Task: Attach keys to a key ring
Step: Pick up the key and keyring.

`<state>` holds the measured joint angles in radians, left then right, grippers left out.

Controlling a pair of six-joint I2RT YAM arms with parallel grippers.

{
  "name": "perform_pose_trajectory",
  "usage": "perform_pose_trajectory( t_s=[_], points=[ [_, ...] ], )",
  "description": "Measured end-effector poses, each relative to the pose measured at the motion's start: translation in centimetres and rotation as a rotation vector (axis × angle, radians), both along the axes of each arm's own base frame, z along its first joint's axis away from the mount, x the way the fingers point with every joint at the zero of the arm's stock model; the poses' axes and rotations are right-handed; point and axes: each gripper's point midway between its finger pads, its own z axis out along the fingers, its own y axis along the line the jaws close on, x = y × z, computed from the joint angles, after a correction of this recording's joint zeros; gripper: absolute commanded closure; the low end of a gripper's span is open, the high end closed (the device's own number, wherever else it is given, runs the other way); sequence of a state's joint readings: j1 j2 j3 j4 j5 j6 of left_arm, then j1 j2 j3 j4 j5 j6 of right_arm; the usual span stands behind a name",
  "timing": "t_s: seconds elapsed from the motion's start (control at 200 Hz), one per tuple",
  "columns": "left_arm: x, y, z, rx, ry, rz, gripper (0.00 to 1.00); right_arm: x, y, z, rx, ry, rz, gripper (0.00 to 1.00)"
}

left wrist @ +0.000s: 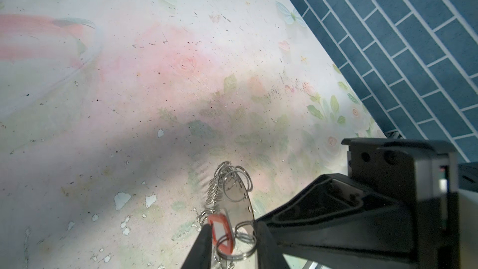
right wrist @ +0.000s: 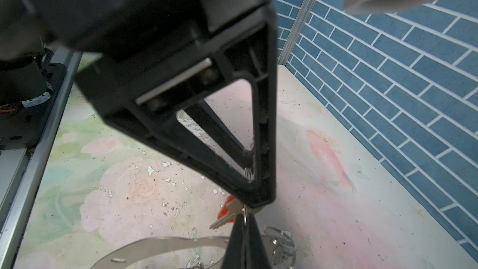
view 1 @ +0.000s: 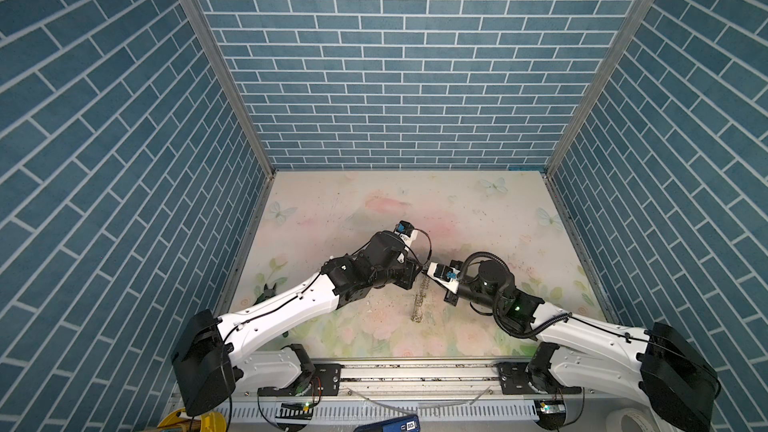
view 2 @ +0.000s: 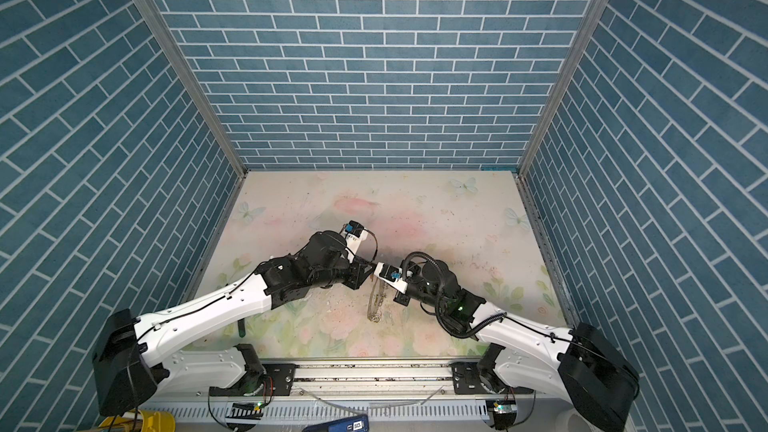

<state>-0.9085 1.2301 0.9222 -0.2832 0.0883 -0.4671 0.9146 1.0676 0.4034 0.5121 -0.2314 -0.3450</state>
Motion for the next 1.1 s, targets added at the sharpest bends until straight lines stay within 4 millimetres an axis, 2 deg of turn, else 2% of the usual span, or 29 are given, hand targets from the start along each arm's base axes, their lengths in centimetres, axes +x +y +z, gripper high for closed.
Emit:
perform_pose_trajectory(
  t_s=[0.235,0.47,0.685,0.915,1.015,1.1],
  points=[
    [0.3,0.5,0.4,-0.001,-0.023,0.023,0.70,-0.1,-0.3,0.2,0.010,-0.001,-0.009,1.00],
    [0.4,1.4,-0.8,0.034,-0.020,0.045,0.70,-0.2,-0.6,0.9,0.048,-0.003,-0.016,1.00],
    [-0.1,2.0,-0.6,0.028,-0.064,0.020,0.65,0.1,-0.7,1.3,0.070,0.004,-0.027,1.00],
    [-1.9,2.7,1.6,-0.022,-0.350,-0.167,0.62,0.2,-2.1,1.3,0.070,0.036,-0.002,1.00],
    [-2.7,2.1,0.9,-0.054,-0.497,-0.268,0.57,-0.3,-2.4,1.0,0.056,0.060,0.030,1.00],
    [-3.2,1.2,-0.8,-0.072,-0.575,-0.354,0.58,-1.0,-2.4,0.5,0.039,0.080,0.070,1.00]
  ],
)
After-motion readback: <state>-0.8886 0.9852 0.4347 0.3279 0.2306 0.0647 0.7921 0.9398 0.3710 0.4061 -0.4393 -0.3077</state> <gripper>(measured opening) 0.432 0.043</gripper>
